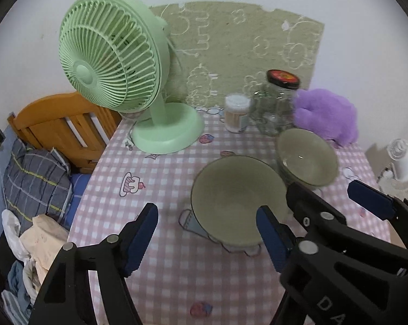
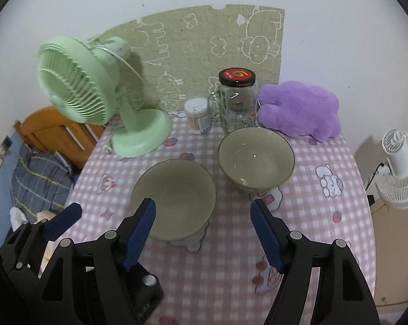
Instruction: Organize plates and bowls
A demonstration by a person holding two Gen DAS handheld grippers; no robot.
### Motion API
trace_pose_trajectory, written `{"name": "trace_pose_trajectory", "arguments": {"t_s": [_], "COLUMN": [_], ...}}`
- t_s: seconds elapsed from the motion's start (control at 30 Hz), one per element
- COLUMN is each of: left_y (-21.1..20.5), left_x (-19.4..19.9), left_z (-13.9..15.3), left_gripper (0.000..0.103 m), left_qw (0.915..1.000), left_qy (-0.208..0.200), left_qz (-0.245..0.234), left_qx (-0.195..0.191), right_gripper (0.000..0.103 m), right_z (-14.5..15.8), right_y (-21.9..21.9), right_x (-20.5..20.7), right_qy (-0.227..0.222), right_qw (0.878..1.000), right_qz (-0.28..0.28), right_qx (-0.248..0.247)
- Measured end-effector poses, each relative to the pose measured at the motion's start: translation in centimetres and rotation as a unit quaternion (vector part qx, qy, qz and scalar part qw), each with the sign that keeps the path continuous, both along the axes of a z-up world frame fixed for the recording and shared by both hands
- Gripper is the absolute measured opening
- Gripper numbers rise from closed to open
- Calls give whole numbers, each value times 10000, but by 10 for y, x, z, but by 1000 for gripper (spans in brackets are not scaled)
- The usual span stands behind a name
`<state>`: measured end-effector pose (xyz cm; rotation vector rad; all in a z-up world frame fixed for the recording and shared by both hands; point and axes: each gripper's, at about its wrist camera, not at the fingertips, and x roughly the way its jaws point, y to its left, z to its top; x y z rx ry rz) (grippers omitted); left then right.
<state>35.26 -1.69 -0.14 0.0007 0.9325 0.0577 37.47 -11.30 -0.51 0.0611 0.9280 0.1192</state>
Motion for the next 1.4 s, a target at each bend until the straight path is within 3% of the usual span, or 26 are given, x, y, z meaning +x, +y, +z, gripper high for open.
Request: {"name": "trace_pose_trajectory", "arguments": {"t_s": [0.1,0.53,0.83,1.07,1.2,1.4], "left_y": [1,5,7,5,4,4], "left_x": [15,57,71,72,72,70], "left_z": [-11,-61,-74,-76,-77,-75], "left_gripper": [75,53,33,29,22,21], "left_qw": [9999,9981,9973,9973,9971,9967], "left_qy": [86,594,719,703,694,745], "left_qz": [121,167,165,211,248,215], "left_qx": [59,-9,-28,79,198,228], "right_gripper": [75,53,33,19,19,18], "right_z": [-12,-66,-83,-86,-87,-85], "right_y": [1,6,10,10,10,9], "right_x": [18,64,80,83,83,80], "right_qy": [97,658,788,727,723,764], "right_qw": [9999,9977,9968,9971,9969,9966], "right_qz": [38,122,91,61,99,87], "right_qx": [49,113,25,-233,-282,-283]}}
